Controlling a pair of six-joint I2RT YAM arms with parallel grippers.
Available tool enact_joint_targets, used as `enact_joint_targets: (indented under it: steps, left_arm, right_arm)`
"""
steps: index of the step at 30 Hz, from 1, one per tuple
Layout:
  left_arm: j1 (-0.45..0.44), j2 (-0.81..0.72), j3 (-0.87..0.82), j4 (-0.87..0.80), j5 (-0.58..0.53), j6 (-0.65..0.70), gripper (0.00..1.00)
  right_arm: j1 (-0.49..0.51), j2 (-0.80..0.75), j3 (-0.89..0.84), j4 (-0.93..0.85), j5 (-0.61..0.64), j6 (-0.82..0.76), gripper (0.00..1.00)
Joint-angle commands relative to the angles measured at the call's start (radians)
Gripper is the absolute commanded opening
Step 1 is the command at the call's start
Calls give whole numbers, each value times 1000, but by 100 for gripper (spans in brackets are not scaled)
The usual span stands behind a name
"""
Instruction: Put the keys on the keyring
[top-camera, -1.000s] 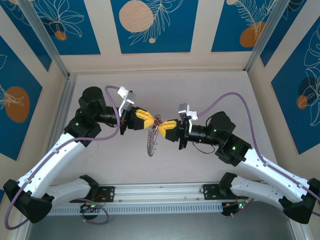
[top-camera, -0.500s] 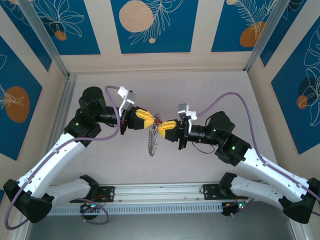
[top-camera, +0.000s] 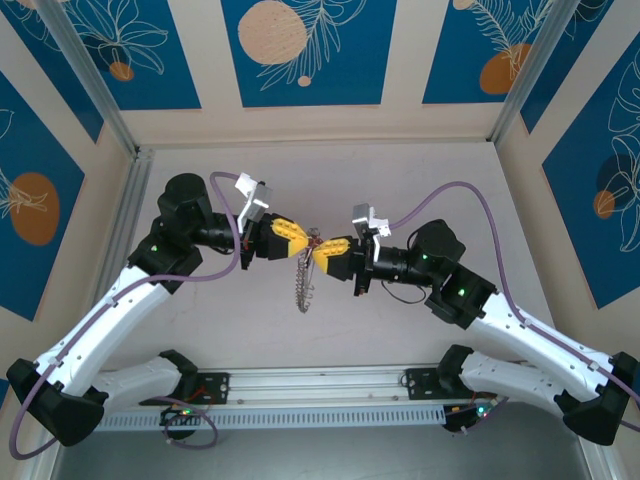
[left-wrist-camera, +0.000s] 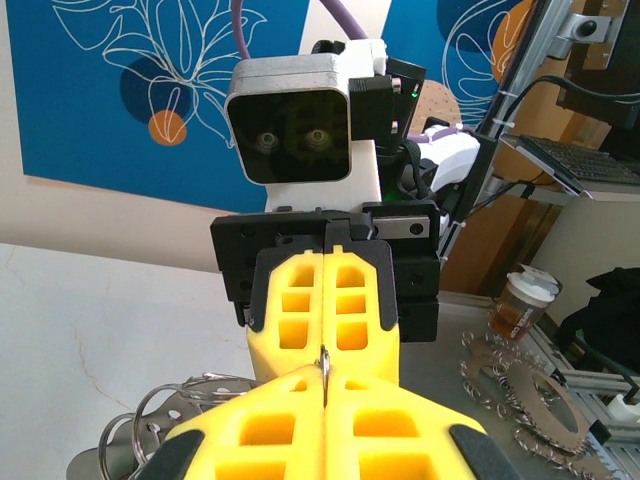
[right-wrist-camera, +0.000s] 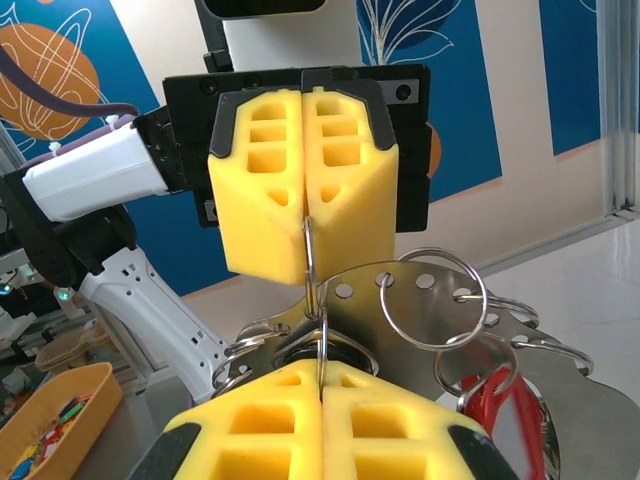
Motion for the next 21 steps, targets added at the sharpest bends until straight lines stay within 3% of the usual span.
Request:
enact_joint_targets:
  steps: [1,8,12,17,21]
  left_arm:
    - [-4,-22,23,12,0,14,0]
    - [-4,-22,36,-42,-39,50,0]
    - [5,-61,19,-186,-245,157,0]
    - [43,-113,-97,-82,-294,104,0]
    - [61,-152,-169,-69,-321,87,0]
  right_arm:
    - [-3,3,30,30,-20,13,0]
    - [-33,-9,2,-73,30,58,0]
    - [-119,-47,-86,-235,14,162,0]
    - [-202,30,-168,-465,-92,240,0]
    - [-205,152,-161,-642,-70,200,0]
